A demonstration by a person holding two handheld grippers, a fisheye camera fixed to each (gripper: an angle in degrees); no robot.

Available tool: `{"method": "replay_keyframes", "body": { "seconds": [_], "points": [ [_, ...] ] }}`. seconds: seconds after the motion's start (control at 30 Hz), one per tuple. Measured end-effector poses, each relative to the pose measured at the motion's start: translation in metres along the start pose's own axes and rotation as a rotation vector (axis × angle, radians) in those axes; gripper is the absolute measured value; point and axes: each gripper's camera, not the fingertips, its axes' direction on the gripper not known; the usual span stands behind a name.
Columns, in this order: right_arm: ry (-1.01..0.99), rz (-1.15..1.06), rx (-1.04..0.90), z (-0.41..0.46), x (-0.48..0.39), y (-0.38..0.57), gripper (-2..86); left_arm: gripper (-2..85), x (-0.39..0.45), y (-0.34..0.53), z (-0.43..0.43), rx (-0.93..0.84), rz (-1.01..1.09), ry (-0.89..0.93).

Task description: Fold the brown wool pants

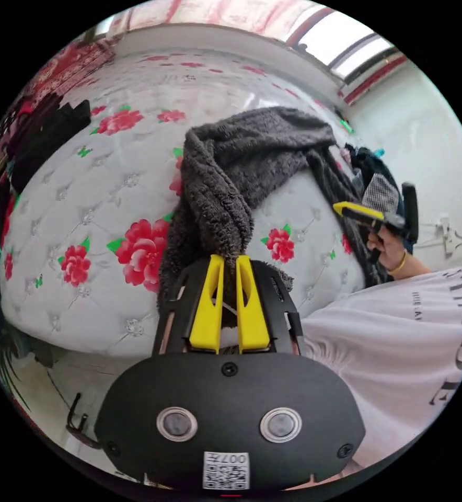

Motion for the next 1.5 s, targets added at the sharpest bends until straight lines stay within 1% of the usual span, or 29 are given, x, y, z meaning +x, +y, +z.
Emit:
{"method": "replay_keyframes", "body": {
  "seconds": [0.07, 0.1, 0.13, 0.17, 0.23, 0.27, 0.33, 0.4, 0.47, 0.57, 0.63, 0.73, 0.9, 0.97, 1.03, 1.1, 1.2, 1.23, 1.27, 1.33, 1.4, 1.43, 1.5],
  "points": [
    [-0.010, -0.004, -0.008, -0.003, -0.005, -0.001, -0.1, 3.6, -0.068, 0.010, -0.062, 0.156, -0.150, -0.014],
    [-0.009, 0.001, -0.018, -0.004, -0.006, 0.000, -0.1, 3.5, -0.086, 0.014, -0.075, 0.185, -0.201, -0.042],
    [-0.005, 0.011, -0.024, -0.005, -0.006, 0.004, -0.1, 2.4, -0.120, 0.028, -0.097, 0.236, -0.340, -0.134],
    [-0.002, 0.018, -0.028, -0.006, -0.005, 0.006, -0.1, 0.7, -0.150, 0.047, -0.115, 0.274, -0.544, -0.284],
    [0.009, 0.052, -0.037, -0.008, 0.000, 0.014, 0.1, -0.3, -0.174, 0.076, -0.130, 0.299, -0.729, -0.449],
    [0.006, 0.073, -0.038, -0.012, 0.005, 0.021, 0.2, -0.6, -0.176, 0.090, -0.130, 0.312, -0.736, -0.466],
    [0.031, 0.100, -0.038, -0.025, 0.017, 0.034, 0.7, -0.8, -0.168, 0.104, -0.116, 0.310, -0.693, -0.443],
    [0.075, 0.107, -0.042, -0.038, 0.029, 0.047, 1.5, -0.9, -0.150, 0.111, -0.088, 0.261, -0.627, -0.404],
    [0.138, 0.118, -0.053, -0.053, 0.046, 0.062, 2.5, -0.9, -0.117, 0.114, -0.040, 0.151, -0.521, -0.323],
    [0.264, 0.168, -0.063, -0.085, 0.083, 0.097, 4.0, -1.0, -0.066, 0.112, 0.003, 0.066, -0.403, -0.244],
    [0.343, 0.226, -0.061, -0.108, 0.110, 0.125, 4.8, -1.0, -0.039, 0.107, 0.014, 0.054, -0.332, -0.194],
    [0.446, 0.376, -0.087, -0.151, 0.171, 0.190, 6.7, -1.0, -0.007, 0.095, 0.017, 0.045, -0.234, -0.130],
    [0.434, 0.563, -0.180, -0.172, 0.240, 0.281, 8.7, -0.9, 0.032, 0.081, 0.016, 0.013, -0.122, -0.105],
    [0.382, 0.548, -0.211, -0.166, 0.251, 0.303, 8.7, -0.9, 0.055, 0.081, 0.021, 0.001, -0.085, -0.078],
    [0.331, 0.480, -0.232, -0.155, 0.250, 0.310, 8.0, -0.8, 0.075, 0.085, 0.027, -0.014, -0.061, -0.058],
    [0.365, 0.372, -0.254, -0.150, 0.238, 0.303, 5.8, -0.6, 0.095, 0.090, 0.033, -0.027, -0.031, -0.043],
    [0.418, 0.203, -0.361, -0.161, 0.229, 0.287, 3.0, 0.7, 0.128, 0.102, 0.040, -0.030, 0.014, -0.048],
    [0.393, 0.174, -0.355, -0.168, 0.229, 0.284, 2.5, 2.0, 0.140, 0.107, 0.041, -0.022, 0.037, -0.042],
    [0.279, 0.133, -0.300, -0.187, 0.229, 0.276, 1.7, 3.4, 0.151, 0.113, 0.042, -0.012, 0.059, -0.030],
    [-0.197, 0.160, -0.093, -0.233, 0.245, 0.247, 0.6, 5.7, 0.167, 0.120, 0.042, -0.002, 0.103, 0.018],
    [-0.445, 0.159, 0.051, -0.255, 0.247, 0.216, 0.2, 8.1, 0.182, 0.128, 0.038, 0.027, 0.140, 0.057],
    [-0.478, 0.127, 0.081, -0.260, 0.242, 0.202, 0.1, 9.7, 0.193, 0.134, 0.034, 0.050, 0.168, 0.082],
    [-0.518, -0.072, 0.137, -0.278, 0.195, 0.146, 0.0, 12.3, 0.208, 0.143, 0.027, 0.089, 0.199, 0.105]
  ]
}}
